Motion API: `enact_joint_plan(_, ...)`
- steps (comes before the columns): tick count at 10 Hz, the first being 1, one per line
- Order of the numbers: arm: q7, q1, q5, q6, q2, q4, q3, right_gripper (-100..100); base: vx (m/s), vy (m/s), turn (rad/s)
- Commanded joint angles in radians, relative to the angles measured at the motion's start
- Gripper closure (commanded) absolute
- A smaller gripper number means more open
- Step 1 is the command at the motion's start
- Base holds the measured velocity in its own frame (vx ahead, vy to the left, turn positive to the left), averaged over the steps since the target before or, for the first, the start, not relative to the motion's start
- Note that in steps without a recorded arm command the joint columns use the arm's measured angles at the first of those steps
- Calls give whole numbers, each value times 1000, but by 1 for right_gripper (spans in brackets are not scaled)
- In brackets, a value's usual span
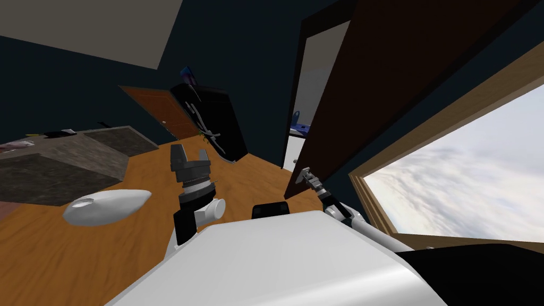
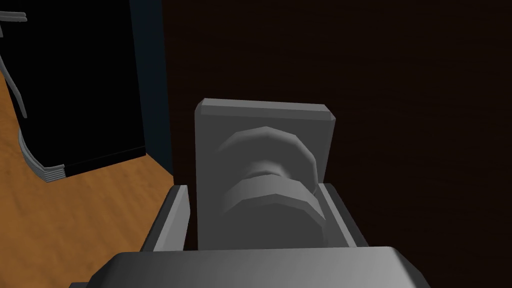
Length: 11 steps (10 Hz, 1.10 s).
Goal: Pull the door open
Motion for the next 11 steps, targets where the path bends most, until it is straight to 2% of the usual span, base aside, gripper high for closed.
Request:
enact_joint_plan(1, -15, 27, 20, -50, -4, 19, 34, 100, 66, 35, -44)
enact_joint_plan(2, -22, 41, 31, -82, -13, 32, 46, 100, 87, 40, -49)
enact_joint_plan(3, -22, 41, 31, -90, -13, 32, 46, 100, 56, 34, -22)
enact_joint_plan(6, -47, 87, 64, -205, -43, 74, 82, 100, 70, 33, -53)
enact_joint_plan(7, -47, 87, 64, -212, -43, 74, 82, 100, 58, 8, -32)
enact_joint_plan(8, -55, 103, 76, -254, -54, 89, 95, 100, 47, -2, -14)
enact_joint_plan(9, -55, 103, 76, -254, -54, 89, 95, 100, 38, 10, -20)
enact_joint_plan(10, -64, 119, 87, -295, -64, 103, 107, 100, 45, 7, -39)
enact_joint_plan(11, -64, 119, 87, -295, -64, 103, 107, 100, 37, 0, -20)
